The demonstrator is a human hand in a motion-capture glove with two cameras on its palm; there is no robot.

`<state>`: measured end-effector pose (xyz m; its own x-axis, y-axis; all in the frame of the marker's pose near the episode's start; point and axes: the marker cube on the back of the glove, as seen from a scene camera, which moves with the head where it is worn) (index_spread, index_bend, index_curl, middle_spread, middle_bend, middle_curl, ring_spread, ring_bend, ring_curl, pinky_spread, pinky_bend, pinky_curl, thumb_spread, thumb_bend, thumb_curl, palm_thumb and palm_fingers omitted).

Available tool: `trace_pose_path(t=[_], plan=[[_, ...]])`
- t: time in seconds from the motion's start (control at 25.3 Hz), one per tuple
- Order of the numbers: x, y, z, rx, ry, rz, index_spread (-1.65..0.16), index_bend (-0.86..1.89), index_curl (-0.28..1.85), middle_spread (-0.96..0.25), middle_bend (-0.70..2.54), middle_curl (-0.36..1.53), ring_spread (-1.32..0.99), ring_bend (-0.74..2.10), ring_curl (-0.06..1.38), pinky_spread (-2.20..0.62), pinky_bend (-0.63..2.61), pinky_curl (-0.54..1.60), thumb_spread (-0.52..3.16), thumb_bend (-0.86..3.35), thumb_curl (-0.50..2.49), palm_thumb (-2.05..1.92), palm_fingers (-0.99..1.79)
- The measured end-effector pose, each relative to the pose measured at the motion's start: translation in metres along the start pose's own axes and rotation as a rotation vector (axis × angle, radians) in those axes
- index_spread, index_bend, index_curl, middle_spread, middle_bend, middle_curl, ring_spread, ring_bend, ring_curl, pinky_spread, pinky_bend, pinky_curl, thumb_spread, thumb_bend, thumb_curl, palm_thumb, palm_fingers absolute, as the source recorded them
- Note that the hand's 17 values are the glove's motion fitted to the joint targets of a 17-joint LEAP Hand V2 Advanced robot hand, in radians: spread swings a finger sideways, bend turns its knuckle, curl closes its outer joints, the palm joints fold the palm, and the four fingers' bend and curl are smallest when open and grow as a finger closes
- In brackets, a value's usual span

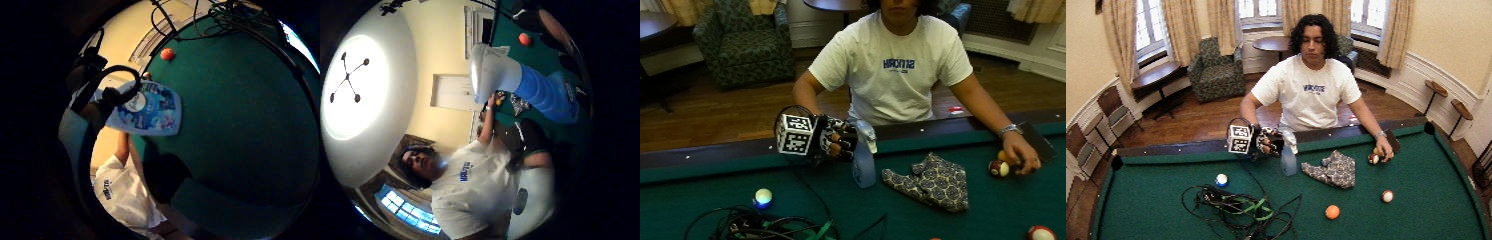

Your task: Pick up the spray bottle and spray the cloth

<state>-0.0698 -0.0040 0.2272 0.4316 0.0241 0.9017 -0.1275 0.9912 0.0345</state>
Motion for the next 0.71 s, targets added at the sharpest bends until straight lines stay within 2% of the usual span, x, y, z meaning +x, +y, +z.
trace_pose_path(t=[0.36,0.43,0.59,0.71], plan=[[-0.004,-0.008,0.013,0.019,0.026,0.009,-0.41,0.13,0.21,-0.18,0.23,0.35,-0.2,0.54,0.34,0.04,0.51,0.35,0.95,0.02,0.41,0.93,0.74],[-0.004,-0.009,0.015,0.039,0.019,0.016,-0.4,0.2,0.24,-0.21,0.31,0.37,-0.21,0.49,0.33,0.03,0.43,0.33,0.94,0.02,0.42,0.96,0.87],[-0.005,-0.011,0.017,0.074,-0.02,0.02,-0.36,0.18,0.26,-0.24,0.28,0.38,-0.24,0.52,0.34,-0.18,0.51,0.34,0.8,0.02,0.47,1.03,1.17],[-0.005,-0.012,0.017,0.081,-0.035,0.016,-0.34,0.27,0.32,-0.24,0.33,0.42,-0.24,0.53,0.38,-0.21,0.51,0.37,0.66,0.04,0.52,1.1,1.27]])
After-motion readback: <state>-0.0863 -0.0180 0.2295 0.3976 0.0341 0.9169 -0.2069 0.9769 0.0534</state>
